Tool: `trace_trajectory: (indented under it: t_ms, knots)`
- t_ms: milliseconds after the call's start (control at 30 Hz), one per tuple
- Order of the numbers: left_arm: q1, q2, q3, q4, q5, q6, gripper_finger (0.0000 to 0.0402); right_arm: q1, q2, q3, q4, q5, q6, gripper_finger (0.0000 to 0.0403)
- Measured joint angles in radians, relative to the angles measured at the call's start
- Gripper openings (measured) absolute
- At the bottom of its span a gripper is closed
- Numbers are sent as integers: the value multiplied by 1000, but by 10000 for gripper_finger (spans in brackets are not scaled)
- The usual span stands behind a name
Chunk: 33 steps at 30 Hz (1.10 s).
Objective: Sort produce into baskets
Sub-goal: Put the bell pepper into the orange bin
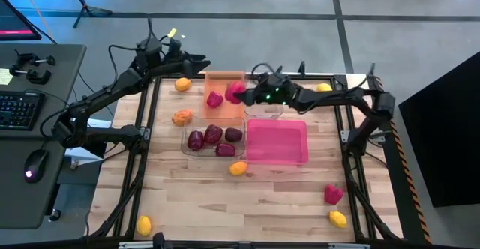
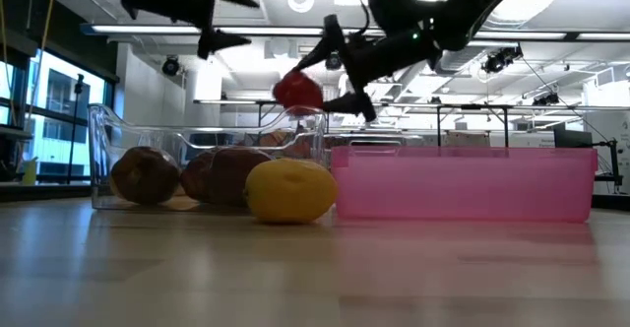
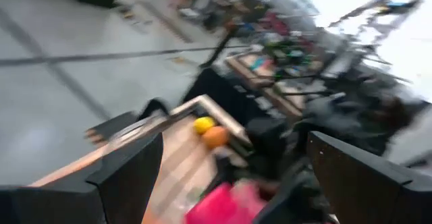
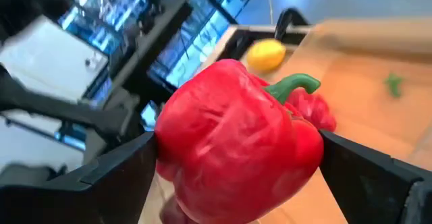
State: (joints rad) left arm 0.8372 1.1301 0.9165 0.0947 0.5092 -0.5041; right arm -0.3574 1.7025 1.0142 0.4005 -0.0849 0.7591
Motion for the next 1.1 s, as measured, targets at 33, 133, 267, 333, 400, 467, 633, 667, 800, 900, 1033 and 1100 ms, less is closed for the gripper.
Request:
trace_trajectory:
  t_ms: [33, 133, 267, 333, 400, 467, 633, 667, 800, 900, 1033, 1100]
  knots:
    - [0, 0, 0, 25, 36, -1, 353, 9, 13, 0, 2, 1, -16, 376]
    - [-1, 0, 0, 100, 110, -49, 353, 19, 34, 0, 7, 2, -21, 376]
    - [0, -1, 0, 161, 126, -131, 353, 18, 35, 0, 3, 20, 46, 376]
    - [0, -1, 0, 183, 126, -151, 353, 16, 35, 0, 15, 24, 49, 376]
    - [0, -1, 0, 207, 126, -171, 353, 15, 35, 0, 29, 24, 48, 376]
    - [0, -1, 0, 230, 122, -191, 353, 15, 35, 0, 29, 24, 44, 376]
    - [-3, -1, 0, 278, 114, -228, 353, 14, 35, 0, 37, 24, -7, 376]
    - [-8, -2, 0, 278, 110, -228, 353, 12, 35, 0, 36, 24, -8, 376]
    - [-27, -2, 0, 276, 99, -228, 353, 10, 35, 0, 39, 12, -19, 376]
    - [-42, -2, 0, 276, 97, -227, 353, 10, 35, 0, 38, 6, -27, 377]
    - [-42, -2, 0, 277, 96, -215, 353, 10, 35, 0, 38, 4, -31, 394]
    - [-42, -2, 0, 277, 96, -216, 353, 10, 35, 0, 38, 4, -40, 397]
